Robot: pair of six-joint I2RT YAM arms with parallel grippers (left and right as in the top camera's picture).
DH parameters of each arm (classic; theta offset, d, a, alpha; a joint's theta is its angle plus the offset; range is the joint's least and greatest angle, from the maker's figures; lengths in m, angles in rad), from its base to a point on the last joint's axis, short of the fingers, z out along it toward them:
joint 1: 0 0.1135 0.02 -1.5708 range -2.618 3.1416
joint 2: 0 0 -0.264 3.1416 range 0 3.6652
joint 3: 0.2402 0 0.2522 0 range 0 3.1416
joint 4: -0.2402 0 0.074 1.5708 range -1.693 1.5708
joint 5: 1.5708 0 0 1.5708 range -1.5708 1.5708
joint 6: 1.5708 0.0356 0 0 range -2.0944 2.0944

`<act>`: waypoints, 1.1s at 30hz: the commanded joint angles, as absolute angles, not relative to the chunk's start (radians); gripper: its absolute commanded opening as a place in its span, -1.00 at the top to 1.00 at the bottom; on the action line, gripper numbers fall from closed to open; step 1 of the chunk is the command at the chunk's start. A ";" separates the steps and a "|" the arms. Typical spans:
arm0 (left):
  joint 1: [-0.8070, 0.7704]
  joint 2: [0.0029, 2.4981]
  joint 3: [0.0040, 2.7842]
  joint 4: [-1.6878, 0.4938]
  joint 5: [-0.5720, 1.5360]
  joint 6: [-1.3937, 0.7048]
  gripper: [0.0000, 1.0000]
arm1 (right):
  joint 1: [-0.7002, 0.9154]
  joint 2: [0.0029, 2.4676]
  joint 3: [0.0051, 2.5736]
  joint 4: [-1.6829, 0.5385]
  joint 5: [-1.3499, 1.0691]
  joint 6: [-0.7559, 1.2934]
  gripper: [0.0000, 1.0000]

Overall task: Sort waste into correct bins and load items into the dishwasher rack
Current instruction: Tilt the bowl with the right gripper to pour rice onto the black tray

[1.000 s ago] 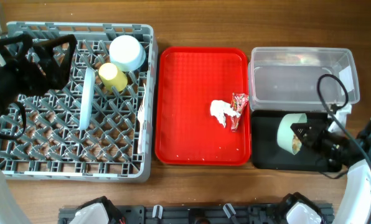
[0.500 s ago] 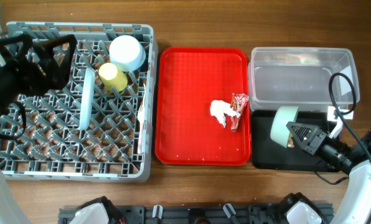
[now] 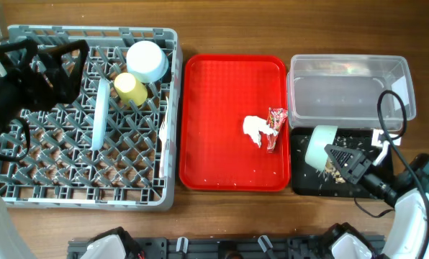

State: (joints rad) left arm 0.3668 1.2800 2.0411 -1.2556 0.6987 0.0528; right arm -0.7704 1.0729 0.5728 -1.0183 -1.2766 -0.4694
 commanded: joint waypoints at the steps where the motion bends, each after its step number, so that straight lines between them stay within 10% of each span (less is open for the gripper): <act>1: 0.365 1.279 2.042 -1.253 0.710 0.044 -1.00 | -0.793 1.074 0.548 -1.000 -1.346 -0.426 0.92; 33: 0.365 1.279 2.042 -1.253 0.710 0.044 -1.00 | -0.794 1.074 0.530 -0.767 -1.568 0.043 0.92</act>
